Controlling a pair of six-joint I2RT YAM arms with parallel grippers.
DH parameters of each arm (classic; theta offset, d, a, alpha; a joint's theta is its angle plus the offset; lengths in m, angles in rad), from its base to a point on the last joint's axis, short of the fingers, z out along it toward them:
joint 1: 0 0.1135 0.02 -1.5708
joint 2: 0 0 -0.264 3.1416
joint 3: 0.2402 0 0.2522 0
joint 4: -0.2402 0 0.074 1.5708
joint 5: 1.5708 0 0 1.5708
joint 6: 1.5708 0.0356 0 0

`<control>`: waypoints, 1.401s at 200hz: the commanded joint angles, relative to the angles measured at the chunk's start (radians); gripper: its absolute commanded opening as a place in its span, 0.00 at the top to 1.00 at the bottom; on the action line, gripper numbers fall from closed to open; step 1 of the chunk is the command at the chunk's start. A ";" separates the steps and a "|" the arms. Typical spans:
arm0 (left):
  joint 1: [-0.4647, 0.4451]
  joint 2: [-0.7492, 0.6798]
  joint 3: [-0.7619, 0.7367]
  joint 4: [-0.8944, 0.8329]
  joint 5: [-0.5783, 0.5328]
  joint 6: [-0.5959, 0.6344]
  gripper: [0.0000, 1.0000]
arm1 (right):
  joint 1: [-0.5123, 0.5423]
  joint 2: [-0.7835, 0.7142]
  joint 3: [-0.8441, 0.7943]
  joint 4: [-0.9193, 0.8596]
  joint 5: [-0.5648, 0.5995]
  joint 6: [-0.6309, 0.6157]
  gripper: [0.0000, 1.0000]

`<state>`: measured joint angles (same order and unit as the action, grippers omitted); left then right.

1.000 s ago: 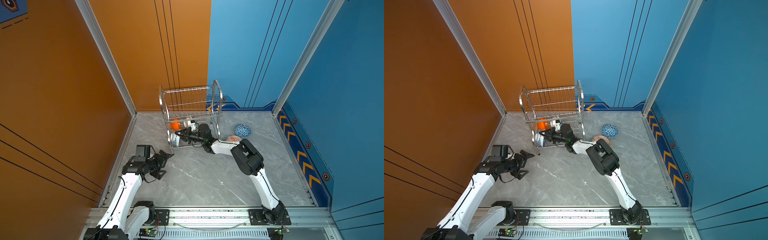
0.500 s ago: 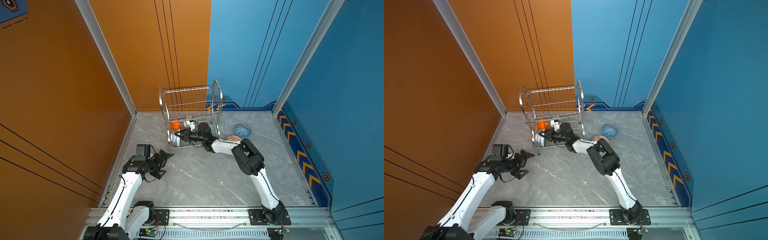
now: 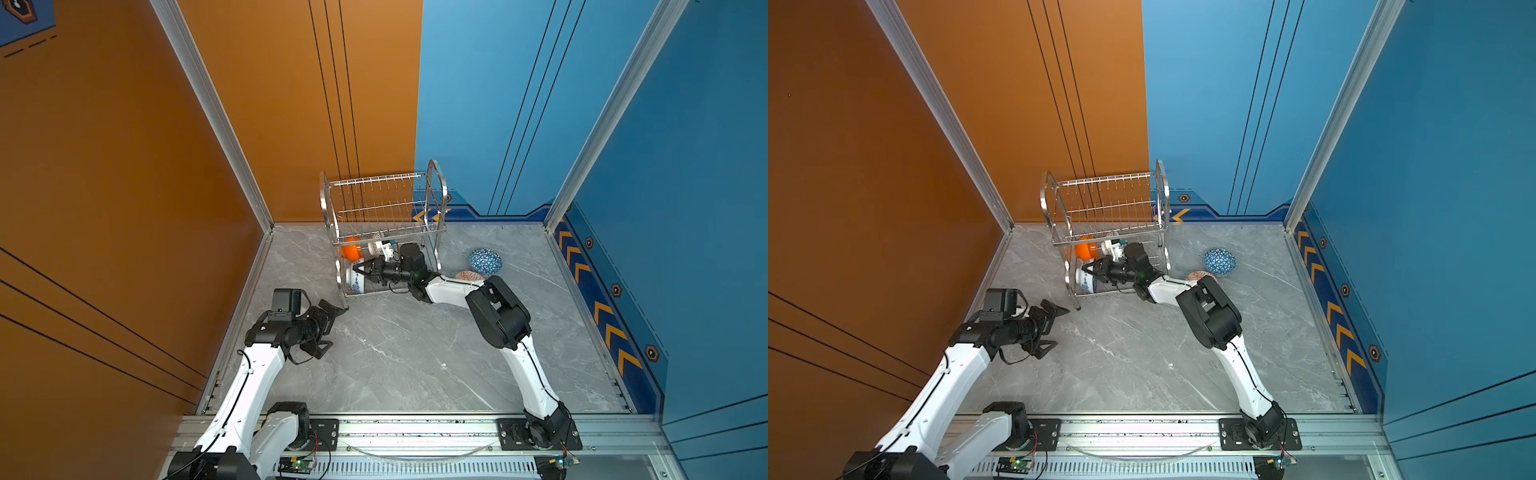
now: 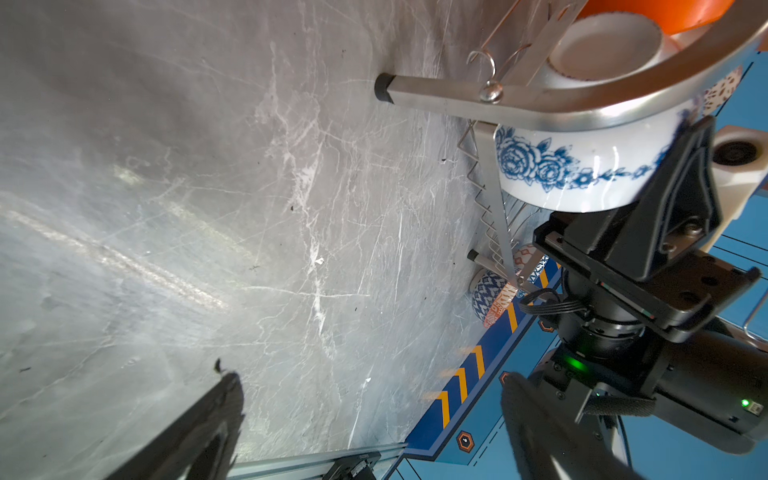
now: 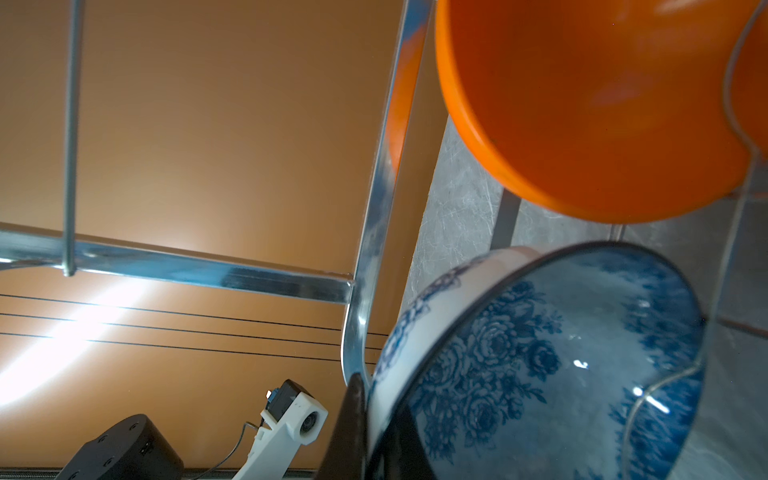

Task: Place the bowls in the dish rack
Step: 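Lower the blue floral bowl upright beside the orange bowl between rack wires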

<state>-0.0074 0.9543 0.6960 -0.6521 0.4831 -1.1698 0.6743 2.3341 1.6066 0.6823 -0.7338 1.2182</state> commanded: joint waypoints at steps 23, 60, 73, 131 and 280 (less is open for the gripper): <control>0.007 0.004 0.029 -0.024 -0.013 0.021 0.02 | -0.015 -0.011 0.003 -0.143 -0.001 -0.072 0.95; 0.007 -0.002 0.025 -0.024 -0.015 0.019 0.02 | -0.005 -0.016 0.030 -0.201 -0.002 -0.111 0.89; 0.007 -0.001 0.026 -0.024 -0.014 0.019 0.02 | -0.004 -0.014 0.036 -0.201 0.000 -0.105 0.88; 0.007 -0.009 0.022 -0.025 -0.015 0.020 0.02 | 0.005 -0.018 0.059 -0.214 -0.005 -0.106 0.79; -0.008 -0.051 0.001 -0.024 -0.011 0.009 0.02 | 0.018 -0.132 -0.008 -0.214 0.012 -0.111 0.62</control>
<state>-0.0078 0.9203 0.6964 -0.6521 0.4797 -1.1702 0.6865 2.2700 1.6203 0.4847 -0.7364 1.1358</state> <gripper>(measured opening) 0.979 0.377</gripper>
